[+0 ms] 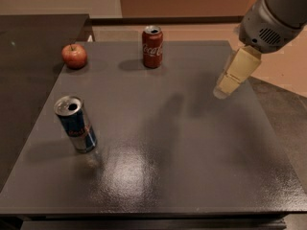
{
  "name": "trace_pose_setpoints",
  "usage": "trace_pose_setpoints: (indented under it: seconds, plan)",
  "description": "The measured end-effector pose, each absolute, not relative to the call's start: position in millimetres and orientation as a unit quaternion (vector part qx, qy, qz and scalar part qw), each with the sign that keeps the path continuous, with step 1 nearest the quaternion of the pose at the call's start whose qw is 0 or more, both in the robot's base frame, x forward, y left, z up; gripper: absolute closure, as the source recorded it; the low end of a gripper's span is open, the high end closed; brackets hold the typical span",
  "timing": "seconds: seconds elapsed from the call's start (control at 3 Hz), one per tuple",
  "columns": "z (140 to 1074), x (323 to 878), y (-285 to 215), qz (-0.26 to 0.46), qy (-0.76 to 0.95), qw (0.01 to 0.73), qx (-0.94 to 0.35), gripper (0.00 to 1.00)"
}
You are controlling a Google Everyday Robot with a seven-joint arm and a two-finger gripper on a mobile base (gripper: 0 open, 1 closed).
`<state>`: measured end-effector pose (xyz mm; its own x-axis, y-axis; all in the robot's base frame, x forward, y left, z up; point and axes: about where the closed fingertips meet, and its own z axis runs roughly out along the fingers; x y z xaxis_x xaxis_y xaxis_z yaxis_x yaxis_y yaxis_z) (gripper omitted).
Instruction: Move coke can near redbull can
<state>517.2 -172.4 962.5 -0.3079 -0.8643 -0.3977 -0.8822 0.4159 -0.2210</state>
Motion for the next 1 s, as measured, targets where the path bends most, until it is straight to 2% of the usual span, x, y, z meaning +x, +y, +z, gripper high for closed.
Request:
trace_pose_setpoints:
  seconds: [1.0]
  plan:
    - [937.4, 616.8, -85.4, 0.073, 0.808, 0.31, -0.496, 0.0]
